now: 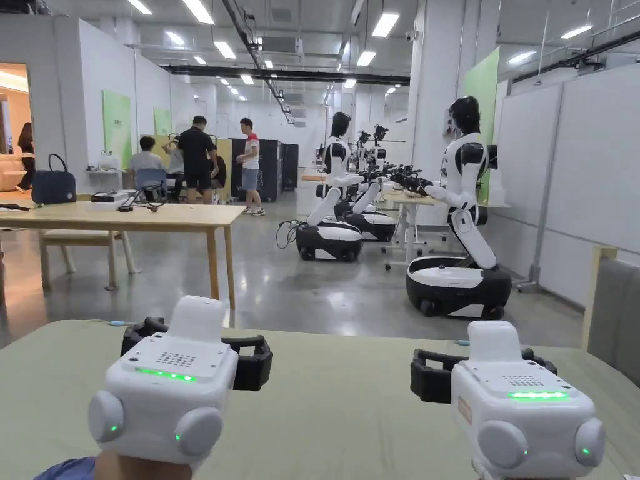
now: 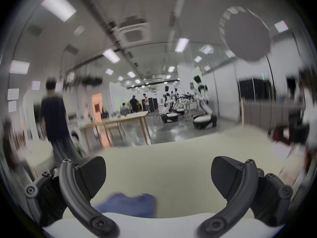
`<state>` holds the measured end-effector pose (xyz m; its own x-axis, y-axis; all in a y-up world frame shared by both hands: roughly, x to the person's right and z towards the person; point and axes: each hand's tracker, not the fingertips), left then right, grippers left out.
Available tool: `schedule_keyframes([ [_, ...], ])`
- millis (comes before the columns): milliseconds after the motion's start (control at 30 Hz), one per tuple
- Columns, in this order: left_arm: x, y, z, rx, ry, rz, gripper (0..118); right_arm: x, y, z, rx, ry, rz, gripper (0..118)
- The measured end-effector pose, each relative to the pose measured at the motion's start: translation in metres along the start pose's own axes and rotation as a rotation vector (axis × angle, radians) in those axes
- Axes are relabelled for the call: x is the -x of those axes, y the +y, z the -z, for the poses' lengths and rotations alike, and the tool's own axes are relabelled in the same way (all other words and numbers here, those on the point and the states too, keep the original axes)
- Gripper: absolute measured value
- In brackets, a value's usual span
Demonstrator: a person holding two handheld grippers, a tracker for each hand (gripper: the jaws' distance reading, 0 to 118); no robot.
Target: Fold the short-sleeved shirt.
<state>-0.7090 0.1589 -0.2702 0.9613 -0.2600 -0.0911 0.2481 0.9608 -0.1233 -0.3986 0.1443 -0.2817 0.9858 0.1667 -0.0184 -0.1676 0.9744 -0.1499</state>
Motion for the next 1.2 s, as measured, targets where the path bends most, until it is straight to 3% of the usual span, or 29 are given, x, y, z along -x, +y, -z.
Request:
schedule_keyframes([
  [67, -0.01, 0.002, -0.001, -0.016, 0.024, 0.319, 118, 0.014, -0.003, 0.007, -0.038, -0.037, -0.378, 118],
  [133, -0.022, 0.0, -0.001, -0.019, 0.036, 0.682, 118, 0.03, -0.016, 0.009, -0.043, -0.021, -0.808, 118],
  [233, -0.043, -0.018, 0.005, -0.039, 0.123, 1.194, 118, 0.049, -0.056, 0.019, -0.053, -0.09, -1.462, 118],
  [267, -0.048, -0.028, 0.006, -0.055, 0.139, 1.329, 118, 0.049, -0.068, 0.02, -0.052, -0.078, -1.604, 118],
  [300, -0.053, -0.038, 0.008, -0.072, 0.141, 1.451, 118, 0.049, -0.078, 0.018, -0.027, -0.056, -1.694, 118],
  [333, -0.056, -0.047, 0.005, -0.078, 0.134, 1.517, 118, 0.049, -0.082, 0.018, 0.008, -0.037, -1.715, 118],
  [367, -0.057, -0.052, 0.005, -0.085, 0.134, 1.527, 118, 0.05, -0.08, 0.019, 0.033, -0.024, -1.649, 118],
  [433, -0.055, -0.044, 0.005, -0.073, 0.105, 1.319, 118, 0.044, -0.064, 0.017, 0.033, -0.045, -1.371, 118],
  [500, -0.039, -0.019, 0.003, -0.02, 0.017, 0.857, 118, 0.034, -0.037, 0.012, 0.031, -0.034, -0.995, 118],
  [567, -0.017, 0.001, 0.001, 0.012, -0.047, 0.423, 118, 0.011, -0.009, 0.01, 0.022, -0.002, -0.542, 118],
  [667, 0.01, 0.016, -0.005, -0.024, -0.079, -0.072, 118, -0.024, 0.007, 0.001, 0.022, 0.09, 0.097, 118],
  [700, 0.016, 0.016, -0.008, -0.046, -0.095, -0.212, 118, -0.032, 0.006, 0.001, 0.014, 0.135, 0.243, 118],
  [733, 0.017, 0.014, -0.008, -0.072, -0.096, -0.308, 118, -0.034, 0.0, -0.001, -0.01, 0.142, 0.326, 118],
  [800, 0.014, 0.009, -0.013, -0.115, -0.115, -0.419, 118, -0.028, -0.01, -0.002, -0.04, 0.096, 0.362, 118],
  [967, -0.009, -0.001, -0.009, -0.089, -0.066, -0.24, 118, -0.012, -0.017, 0.002, 0.014, 0.069, 0.259, 118],
  [1067, -0.007, -0.002, -0.008, -0.073, -0.088, -0.246, 118, -0.014, -0.012, 0.0, -0.011, 0.046, 0.253, 118],
  [1100, -0.006, -0.003, -0.008, -0.064, -0.09, -0.236, 115, -0.012, -0.01, -0.005, -0.022, 0.034, 0.237, 107],
  [1133, -0.006, -0.005, -0.008, -0.06, -0.072, -0.22, 103, -0.013, -0.008, -0.006, -0.028, 0.039, 0.215, 77],
  [1167, -0.004, -0.006, -0.009, -0.068, -0.069, -0.217, 71, -0.012, -0.008, -0.006, -0.036, 0.037, 0.189, 34],
  [1200, -0.001, -0.008, -0.01, -0.077, -0.071, -0.222, 0, -0.01, -0.006, -0.006, -0.032, -0.014, 0.15, 3],
])
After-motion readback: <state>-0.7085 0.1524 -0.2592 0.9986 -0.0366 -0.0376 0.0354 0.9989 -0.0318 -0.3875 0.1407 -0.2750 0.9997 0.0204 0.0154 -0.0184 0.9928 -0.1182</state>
